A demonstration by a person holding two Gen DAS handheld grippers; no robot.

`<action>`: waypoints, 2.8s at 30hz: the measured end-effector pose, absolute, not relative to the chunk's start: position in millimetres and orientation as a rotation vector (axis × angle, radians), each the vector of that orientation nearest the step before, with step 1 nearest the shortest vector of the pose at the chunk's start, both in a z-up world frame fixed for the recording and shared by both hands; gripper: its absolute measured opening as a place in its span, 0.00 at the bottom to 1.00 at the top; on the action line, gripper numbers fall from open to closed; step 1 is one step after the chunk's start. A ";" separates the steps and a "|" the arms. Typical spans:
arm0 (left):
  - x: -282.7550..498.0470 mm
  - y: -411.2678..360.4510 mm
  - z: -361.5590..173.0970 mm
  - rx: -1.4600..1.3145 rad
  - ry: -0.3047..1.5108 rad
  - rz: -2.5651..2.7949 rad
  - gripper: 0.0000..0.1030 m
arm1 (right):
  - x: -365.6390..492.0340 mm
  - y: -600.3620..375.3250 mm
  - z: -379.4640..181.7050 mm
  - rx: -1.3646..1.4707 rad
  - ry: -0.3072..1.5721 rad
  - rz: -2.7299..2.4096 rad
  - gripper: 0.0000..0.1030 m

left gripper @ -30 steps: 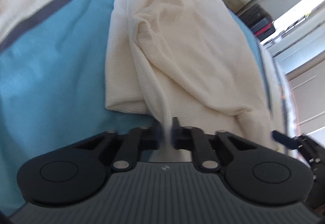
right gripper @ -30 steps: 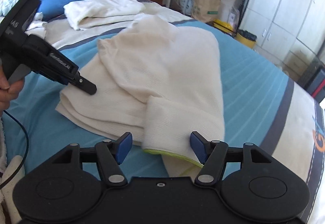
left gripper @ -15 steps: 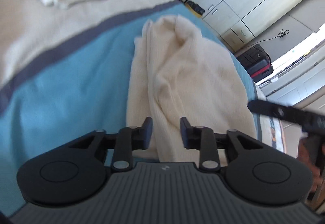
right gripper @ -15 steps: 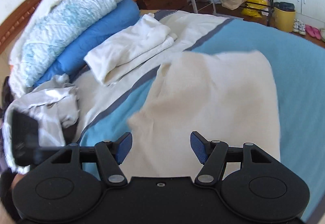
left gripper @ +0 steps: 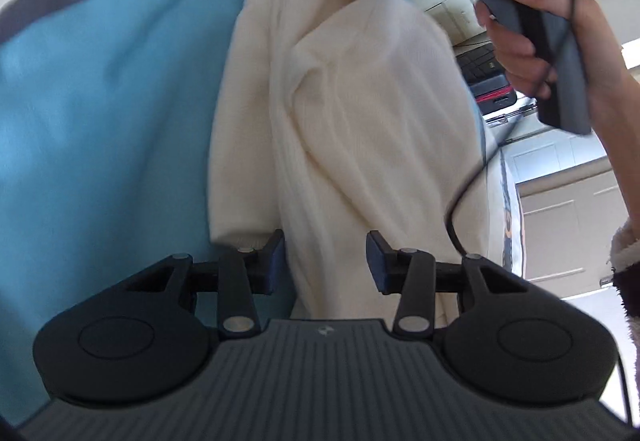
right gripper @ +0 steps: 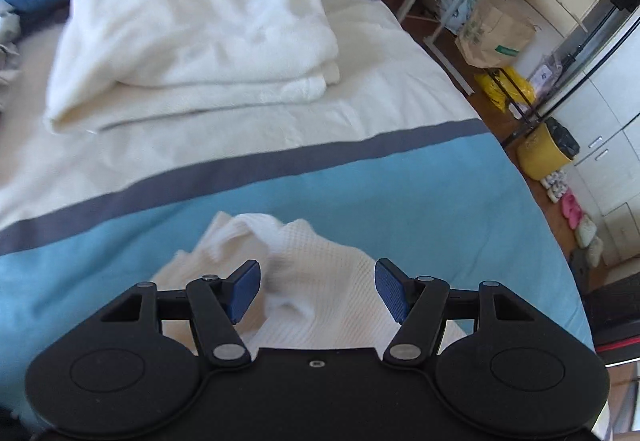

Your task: Fold clothes

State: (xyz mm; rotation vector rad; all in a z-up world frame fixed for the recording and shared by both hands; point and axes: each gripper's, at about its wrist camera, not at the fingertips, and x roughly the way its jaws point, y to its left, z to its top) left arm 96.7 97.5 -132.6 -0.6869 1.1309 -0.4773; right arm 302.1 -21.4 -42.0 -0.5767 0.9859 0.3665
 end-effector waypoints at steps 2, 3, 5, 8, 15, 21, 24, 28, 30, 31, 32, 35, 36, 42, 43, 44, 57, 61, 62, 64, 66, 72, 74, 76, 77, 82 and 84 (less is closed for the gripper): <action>96.7 91.9 -131.4 -0.652 1.125 -0.475 0.41 | 306.1 -25.2 -45.2 -0.536 0.959 0.377 0.11; 96.5 88.5 -129.9 -0.628 1.120 -0.477 0.41 | 308.1 -28.7 -43.1 -0.494 0.949 0.382 0.09; 94.4 80.3 -123.4 -0.556 1.095 -0.463 0.25 | 310.6 -38.5 -29.0 -0.403 0.894 0.357 0.09; 84.3 74.1 -99.2 -0.474 0.985 -0.457 0.06 | 316.1 -54.2 -2.3 -0.267 0.825 0.323 0.09; 89.7 94.4 -107.9 -0.442 1.036 -0.348 0.08 | 342.0 -55.8 10.9 -0.129 0.929 0.410 0.21; 93.0 123.4 -120.7 -0.643 1.086 -0.322 0.13 | 287.9 -57.5 12.3 -0.080 0.900 0.439 0.52; 93.2 125.7 -107.9 -0.575 1.025 -0.278 0.18 | 237.2 -82.5 19.1 -0.072 0.857 0.431 0.56; 101.1 134.4 -96.2 -0.591 0.908 -0.261 0.30 | 168.9 -133.9 13.0 -0.066 0.887 0.394 0.56; 116.1 136.0 -91.7 -0.608 0.867 -0.264 0.35 | 134.1 -153.9 1.5 -0.113 0.909 0.369 0.56; 126.0 136.5 -89.6 -0.617 0.851 -0.268 0.40 | 117.0 -162.5 -6.6 -0.150 0.918 0.350 0.57; 134.6 136.5 -87.9 -0.623 0.841 -0.273 0.42 | 99.9 -171.1 -14.6 -0.187 0.926 0.331 0.58; 146.9 127.9 -86.5 -0.556 0.870 -0.275 0.46 | 61.1 -196.0 -38.0 -0.214 0.945 0.263 0.64; 150.3 123.9 -86.1 -0.509 0.881 -0.265 0.47 | 51.8 -204.7 -43.5 -0.186 0.938 0.248 0.66; 152.0 106.9 -94.5 -0.350 0.860 -0.261 0.05 | 47.1 -245.5 -72.4 0.231 0.942 0.283 0.80; 146.7 106.4 -90.1 -0.350 0.832 -0.261 0.05 | 47.1 -252.1 -77.2 0.304 0.942 0.289 0.80; 141.2 105.4 -83.2 -0.330 0.803 -0.258 0.05 | 48.8 -256.3 -82.6 0.368 0.950 0.302 0.80; 125.0 135.0 -112.8 -0.549 1.037 -0.231 0.07 | 42.3 -255.6 -85.9 0.399 0.930 0.325 0.27; 122.2 139.9 -107.1 -0.556 1.029 -0.270 0.09 | 39.6 -252.8 -89.1 0.349 0.980 0.313 0.38; 121.7 145.3 -109.6 -0.600 1.034 -0.289 0.09 | 37.0 -254.0 -89.9 0.346 0.999 0.314 0.40; 123.4 155.4 -112.7 -0.666 1.041 -0.309 0.11 | 32.9 -259.1 -89.1 0.367 1.019 0.334 0.44; 125.8 161.8 -111.6 -0.684 1.024 -0.308 0.19 | 29.9 -265.0 -85.3 0.377 1.024 0.361 0.46; 137.2 180.3 -101.8 -0.680 0.938 -0.303 0.44 | 28.5 -285.0 -54.6 0.382 0.808 0.384 0.57; 143.1 179.2 -104.4 -0.686 0.950 -0.332 0.47 | 37.0 -292.9 -55.3 0.457 0.770 0.407 0.64; 147.3 165.3 -110.4 -0.655 1.002 -0.404 0.54 | 50.1 -298.7 -63.1 0.529 0.771 0.419 0.64; 149.2 156.2 -113.4 -0.627 1.030 -0.438 0.57 | 57.3 -300.1 -66.4 0.553 0.779 0.423 0.64; 162.4 139.7 -121.0 -0.575 1.052 -0.486 0.65 | 97.6 -298.3 -79.3 0.600 0.871 0.436 0.64; 164.0 147.7 -123.3 -0.656 1.019 -0.469 0.68 | 113.7 -297.6 -84.4 0.618 0.908 0.441 0.64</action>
